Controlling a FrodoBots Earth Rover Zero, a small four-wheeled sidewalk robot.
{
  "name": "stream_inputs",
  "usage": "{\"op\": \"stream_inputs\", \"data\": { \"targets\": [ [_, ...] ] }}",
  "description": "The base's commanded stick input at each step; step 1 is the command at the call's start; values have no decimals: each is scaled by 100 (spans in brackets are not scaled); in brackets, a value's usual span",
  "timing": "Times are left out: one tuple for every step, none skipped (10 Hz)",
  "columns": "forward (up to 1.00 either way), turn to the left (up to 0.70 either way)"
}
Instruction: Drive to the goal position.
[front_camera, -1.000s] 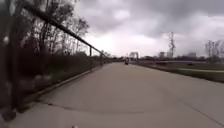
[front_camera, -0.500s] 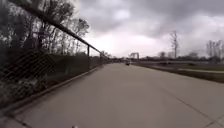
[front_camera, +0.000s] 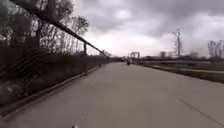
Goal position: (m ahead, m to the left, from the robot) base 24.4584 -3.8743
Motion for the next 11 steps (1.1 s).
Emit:
{"op": "stream_inputs", "data": {
  "targets": [
    [100,-5],
    [100,0],
    [100,0],
    [100,0],
    [100,0],
    [100,0],
    [100,0],
    [100,0],
    [100,0],
    [100,0],
    [100,0]
  ]
}}
